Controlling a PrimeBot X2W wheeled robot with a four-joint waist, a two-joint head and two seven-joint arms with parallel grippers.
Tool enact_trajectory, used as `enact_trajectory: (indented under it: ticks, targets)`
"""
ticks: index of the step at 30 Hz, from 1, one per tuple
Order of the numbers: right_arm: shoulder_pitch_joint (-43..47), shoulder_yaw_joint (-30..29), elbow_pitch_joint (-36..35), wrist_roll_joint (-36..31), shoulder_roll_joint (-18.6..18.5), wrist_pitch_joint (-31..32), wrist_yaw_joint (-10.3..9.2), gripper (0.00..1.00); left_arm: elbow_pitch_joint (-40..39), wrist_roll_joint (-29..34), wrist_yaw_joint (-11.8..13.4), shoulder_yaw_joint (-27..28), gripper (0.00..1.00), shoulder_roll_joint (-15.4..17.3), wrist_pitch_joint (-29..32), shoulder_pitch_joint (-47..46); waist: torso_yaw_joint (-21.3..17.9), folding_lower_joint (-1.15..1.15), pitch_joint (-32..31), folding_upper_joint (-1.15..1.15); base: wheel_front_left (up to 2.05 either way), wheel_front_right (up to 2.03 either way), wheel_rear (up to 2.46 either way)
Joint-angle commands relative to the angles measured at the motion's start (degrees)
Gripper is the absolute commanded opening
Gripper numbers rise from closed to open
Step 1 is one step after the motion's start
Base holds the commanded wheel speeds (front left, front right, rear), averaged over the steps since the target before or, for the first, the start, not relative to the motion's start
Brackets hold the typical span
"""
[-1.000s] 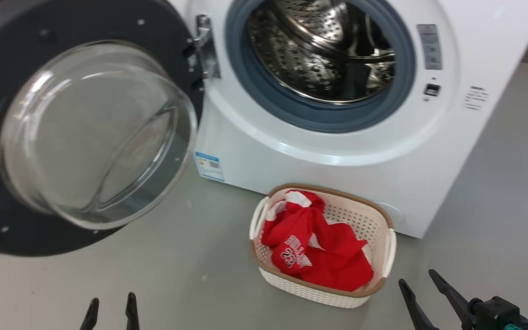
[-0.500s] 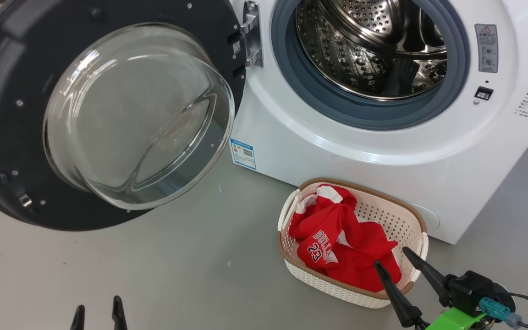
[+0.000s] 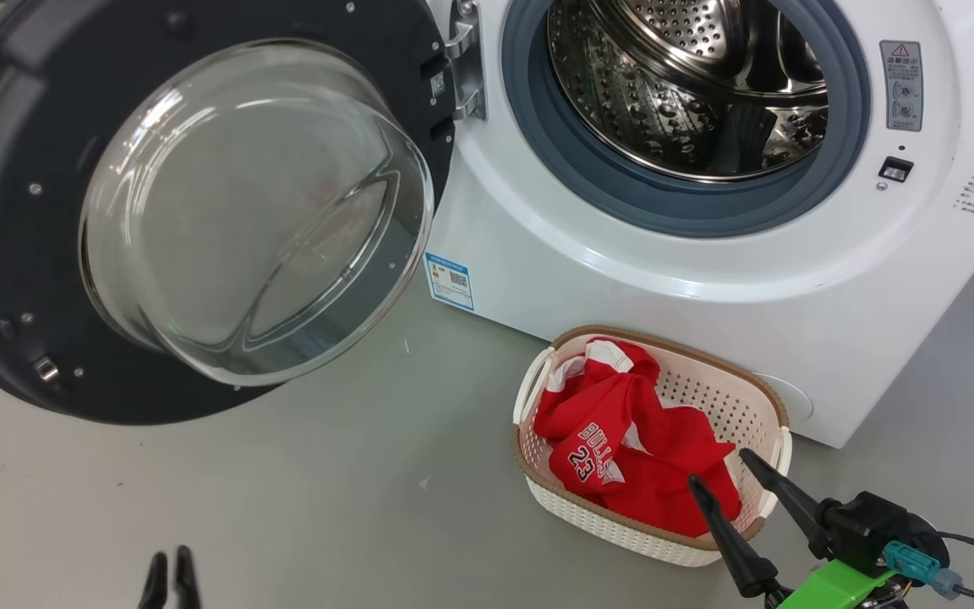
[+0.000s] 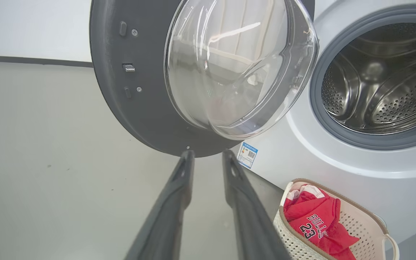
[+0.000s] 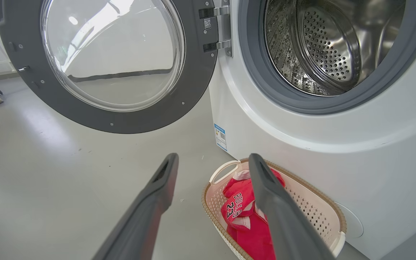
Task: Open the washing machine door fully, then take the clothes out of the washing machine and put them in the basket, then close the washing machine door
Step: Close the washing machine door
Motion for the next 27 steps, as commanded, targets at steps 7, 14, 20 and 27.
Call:
enact_trajectory:
  ticks: [7, 14, 20, 27]
  targets:
    - [-0.41, 0.03, -1.5, 0.17, -0.39, -0.37, 0.28, 1.0, -7.75, -1.18, -3.27, 6.83, 0.0, 0.56, -0.31, -4.97, 0.08, 0.0, 0.53, 0.0, 0.0, 0.0, 0.0]
    - [0.17, -0.41, -1.54, -0.12, 0.0, -0.37, 0.28, 1.0, -14.5, 0.79, -9.02, 17.24, 0.0, 3.82, -0.31, -13.85, 0.15, 0.0, 1.34, 0.0, 0.0, 0.0, 0.0]
    - [0.3, -0.74, -1.74, -0.26, 0.0, -0.37, 0.28, 1.0, -11.14, -0.95, -12.3, 23.13, 0.0, 12.88, -0.31, -25.51, 0.07, 0.0, 2.35, 0.0, 0.0, 0.0, 0.0]
    - [1.18, -1.69, -2.27, -0.57, -0.07, -0.37, 0.28, 1.0, -1.14, -3.67, -13.31, 23.44, 0.0, 21.64, -0.31, -37.13, -0.08, 0.0, 3.44, 0.0, 0.0, 0.0, 0.0]
